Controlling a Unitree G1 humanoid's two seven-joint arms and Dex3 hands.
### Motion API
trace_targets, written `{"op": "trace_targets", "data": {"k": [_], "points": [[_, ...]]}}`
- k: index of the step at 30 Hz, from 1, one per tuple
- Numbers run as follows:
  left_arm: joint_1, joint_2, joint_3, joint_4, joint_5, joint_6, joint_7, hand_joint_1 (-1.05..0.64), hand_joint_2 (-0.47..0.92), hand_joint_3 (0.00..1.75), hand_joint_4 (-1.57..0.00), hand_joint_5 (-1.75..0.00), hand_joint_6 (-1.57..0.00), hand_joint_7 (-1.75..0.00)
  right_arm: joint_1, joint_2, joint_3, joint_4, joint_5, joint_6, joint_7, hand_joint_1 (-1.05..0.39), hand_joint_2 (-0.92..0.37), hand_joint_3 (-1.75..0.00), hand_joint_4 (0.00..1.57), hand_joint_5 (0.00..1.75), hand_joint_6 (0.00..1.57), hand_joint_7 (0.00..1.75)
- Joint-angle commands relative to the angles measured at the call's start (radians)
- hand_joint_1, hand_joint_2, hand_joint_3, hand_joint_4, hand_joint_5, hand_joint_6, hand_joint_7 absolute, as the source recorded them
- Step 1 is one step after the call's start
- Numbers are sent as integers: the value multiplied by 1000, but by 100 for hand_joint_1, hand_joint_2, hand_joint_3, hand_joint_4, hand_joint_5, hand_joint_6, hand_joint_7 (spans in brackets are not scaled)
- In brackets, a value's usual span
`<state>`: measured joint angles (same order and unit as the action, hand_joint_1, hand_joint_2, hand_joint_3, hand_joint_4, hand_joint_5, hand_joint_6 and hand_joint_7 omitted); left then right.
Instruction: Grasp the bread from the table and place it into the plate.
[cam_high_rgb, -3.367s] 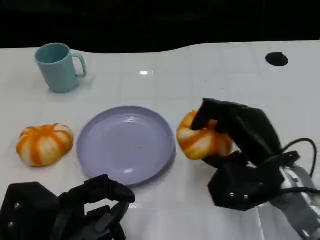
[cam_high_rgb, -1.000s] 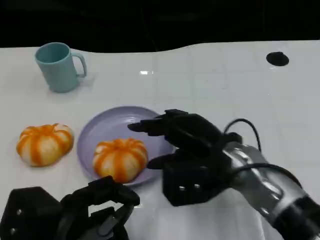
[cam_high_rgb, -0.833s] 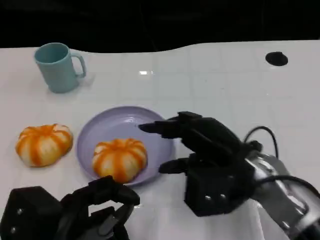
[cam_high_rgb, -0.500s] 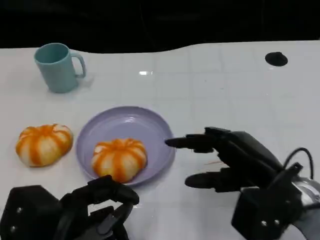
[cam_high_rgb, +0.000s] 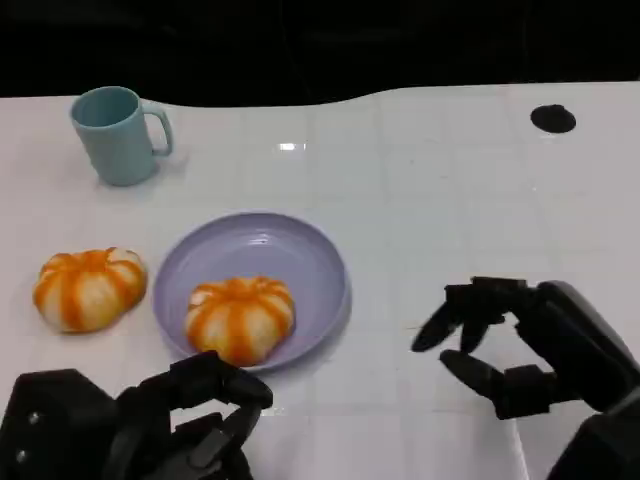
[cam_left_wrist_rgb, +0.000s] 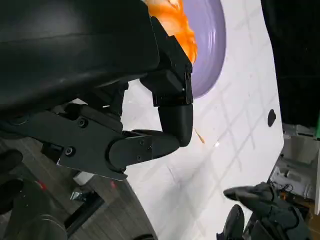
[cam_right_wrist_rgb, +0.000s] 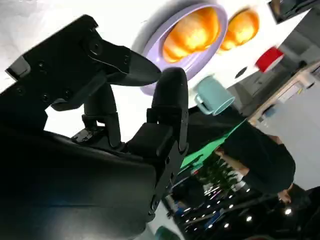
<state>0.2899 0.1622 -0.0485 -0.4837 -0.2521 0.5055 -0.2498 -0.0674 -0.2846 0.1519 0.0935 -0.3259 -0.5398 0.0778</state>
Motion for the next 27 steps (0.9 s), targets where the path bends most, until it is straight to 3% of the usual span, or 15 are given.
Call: {"op": "trace_targets", "data": {"k": [1,6,11,27], "points": [[-2,5,17,6,-9,8,4,-34,90,53,-65,-175,-60,-132,56,-27,-46,-59,10,23,-4,-19,-34,-135,83,165,90,127],[-6,5,26,3,-19,22,5,-33,91,53,-64,-175,-60,-131,120,-21,-78,-126,30,58,1,-15,-27,-142,92,174,88,136],[-9,2,31,7,-27,24,2,-32,91,52,-63,-175,-61,-130,183,-17,-99,-201,25,119,6,-17,-31,-138,98,175,84,142],[-12,16,31,17,-15,5,-6,-34,91,49,-64,-175,-62,-130,331,-10,-117,-380,10,284,31,-15,-41,-121,96,175,79,144]]}}
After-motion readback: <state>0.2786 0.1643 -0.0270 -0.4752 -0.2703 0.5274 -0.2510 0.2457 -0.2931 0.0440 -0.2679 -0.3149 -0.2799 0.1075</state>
